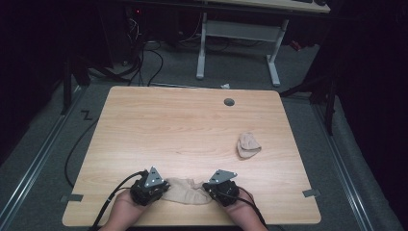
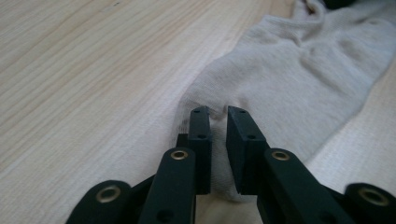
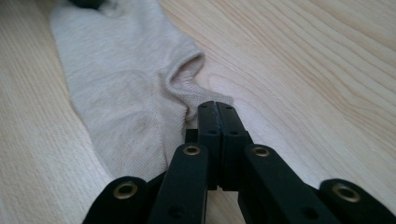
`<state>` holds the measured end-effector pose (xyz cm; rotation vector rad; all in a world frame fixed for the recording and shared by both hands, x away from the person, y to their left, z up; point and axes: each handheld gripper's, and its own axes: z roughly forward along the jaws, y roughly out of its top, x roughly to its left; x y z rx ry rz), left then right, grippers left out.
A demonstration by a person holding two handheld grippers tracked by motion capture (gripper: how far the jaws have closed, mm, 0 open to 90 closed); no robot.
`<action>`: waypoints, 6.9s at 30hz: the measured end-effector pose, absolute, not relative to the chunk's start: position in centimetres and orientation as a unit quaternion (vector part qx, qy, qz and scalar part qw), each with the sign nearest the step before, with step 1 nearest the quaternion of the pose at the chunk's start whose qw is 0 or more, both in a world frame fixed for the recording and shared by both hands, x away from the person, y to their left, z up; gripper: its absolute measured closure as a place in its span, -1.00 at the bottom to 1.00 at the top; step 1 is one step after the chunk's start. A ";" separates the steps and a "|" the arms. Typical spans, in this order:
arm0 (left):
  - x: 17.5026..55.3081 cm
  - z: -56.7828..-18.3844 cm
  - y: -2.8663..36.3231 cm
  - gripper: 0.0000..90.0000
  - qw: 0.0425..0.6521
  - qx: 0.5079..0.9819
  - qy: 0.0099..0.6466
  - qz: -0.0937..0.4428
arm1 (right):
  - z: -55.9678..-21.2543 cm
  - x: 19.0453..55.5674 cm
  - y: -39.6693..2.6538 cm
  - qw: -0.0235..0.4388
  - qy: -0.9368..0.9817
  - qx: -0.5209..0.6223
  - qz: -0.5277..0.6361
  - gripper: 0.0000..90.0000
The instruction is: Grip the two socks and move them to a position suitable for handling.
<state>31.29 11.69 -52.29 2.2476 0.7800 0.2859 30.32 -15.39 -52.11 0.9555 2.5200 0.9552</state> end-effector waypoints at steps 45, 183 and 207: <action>32.7 -50.2 17.9 0.00 0.416 0.807 0.385 0.165 | -52.1 41.2 -28.6 0.266 0.760 0.530 0.267 1.00; 33.8 -50.0 15.4 -0.01 0.411 0.833 0.337 0.154 | -50.1 32.6 -25.4 0.228 0.761 0.495 0.353 0.64; 33.9 -50.2 15.1 -0.01 0.407 0.834 0.339 0.154 | -52.0 34.2 -22.6 0.200 0.808 0.465 0.300 0.99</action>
